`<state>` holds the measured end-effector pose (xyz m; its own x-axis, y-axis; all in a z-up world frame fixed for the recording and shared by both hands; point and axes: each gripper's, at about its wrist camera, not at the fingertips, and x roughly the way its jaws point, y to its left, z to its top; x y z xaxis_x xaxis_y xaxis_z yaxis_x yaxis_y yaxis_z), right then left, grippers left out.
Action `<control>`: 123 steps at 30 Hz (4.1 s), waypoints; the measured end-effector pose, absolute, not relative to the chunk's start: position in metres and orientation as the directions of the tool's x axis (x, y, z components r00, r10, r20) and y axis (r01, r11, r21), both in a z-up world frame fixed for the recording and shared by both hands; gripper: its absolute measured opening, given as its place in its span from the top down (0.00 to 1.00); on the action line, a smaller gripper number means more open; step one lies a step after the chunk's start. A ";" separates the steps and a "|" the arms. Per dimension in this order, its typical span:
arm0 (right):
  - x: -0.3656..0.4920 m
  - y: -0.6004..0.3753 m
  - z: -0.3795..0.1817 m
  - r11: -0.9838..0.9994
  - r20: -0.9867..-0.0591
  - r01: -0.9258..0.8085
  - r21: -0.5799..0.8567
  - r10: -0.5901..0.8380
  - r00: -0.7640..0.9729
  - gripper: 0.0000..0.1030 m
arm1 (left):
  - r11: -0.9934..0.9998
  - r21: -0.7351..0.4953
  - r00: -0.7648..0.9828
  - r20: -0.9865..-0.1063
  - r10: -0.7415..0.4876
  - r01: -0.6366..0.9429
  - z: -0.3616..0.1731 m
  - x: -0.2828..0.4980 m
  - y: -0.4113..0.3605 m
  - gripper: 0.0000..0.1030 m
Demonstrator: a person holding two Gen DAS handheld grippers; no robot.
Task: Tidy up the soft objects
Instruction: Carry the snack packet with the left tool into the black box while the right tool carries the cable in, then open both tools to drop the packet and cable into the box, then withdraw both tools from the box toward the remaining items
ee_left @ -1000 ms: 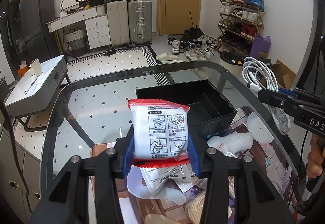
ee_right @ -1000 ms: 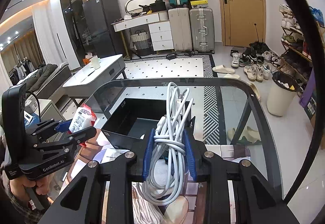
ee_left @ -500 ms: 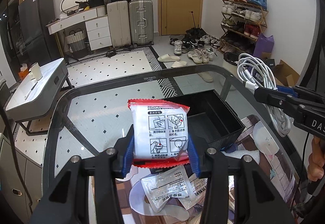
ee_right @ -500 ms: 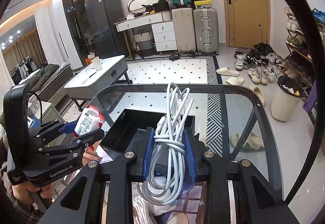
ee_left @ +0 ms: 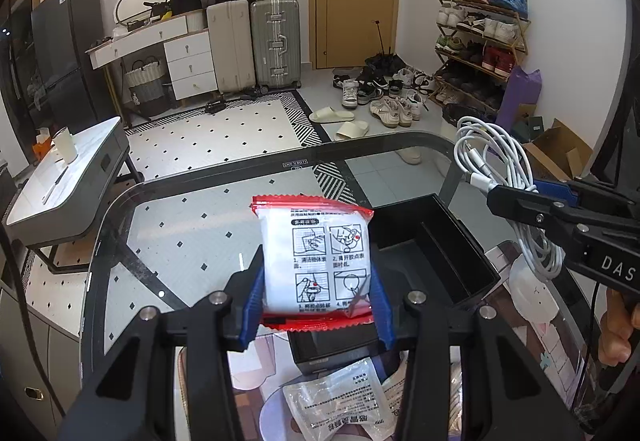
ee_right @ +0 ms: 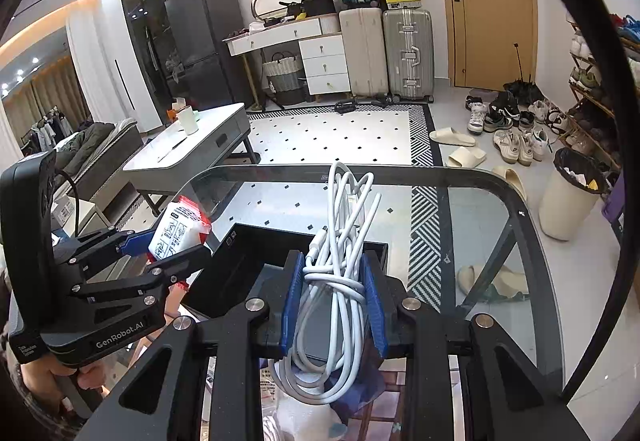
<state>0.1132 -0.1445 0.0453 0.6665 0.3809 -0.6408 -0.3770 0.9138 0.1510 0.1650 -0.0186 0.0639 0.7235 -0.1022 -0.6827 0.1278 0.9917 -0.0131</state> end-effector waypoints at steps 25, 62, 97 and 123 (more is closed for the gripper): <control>0.152 -0.118 0.001 0.888 -0.713 -0.422 0.180 0.414 0.567 0.72 | 0.983 -0.044 0.624 -0.767 -0.148 0.178 0.017 0.207 -0.040 0.57; 0.164 -0.105 -0.011 0.876 -0.672 -0.457 0.154 0.432 0.601 0.72 | 0.978 -0.072 0.571 -0.802 -0.172 0.195 0.003 0.210 -0.041 0.57; 0.134 -0.140 0.010 0.892 -0.671 -0.417 0.172 0.416 0.613 0.26 | 0.976 -0.047 0.598 -0.784 -0.169 0.214 0.020 0.187 -0.045 0.22; 0.077 -0.178 0.017 0.893 -0.667 -0.400 0.208 0.428 0.609 0.02 | 0.987 -0.041 0.624 -0.770 -0.130 0.156 0.029 0.133 -0.022 0.00</control>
<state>0.0769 -0.1782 0.0165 0.6090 0.4284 -0.6675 -0.3998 0.8926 0.2081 0.1332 -0.0222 0.0292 0.6241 -0.1300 -0.7705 0.1555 0.9870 -0.0406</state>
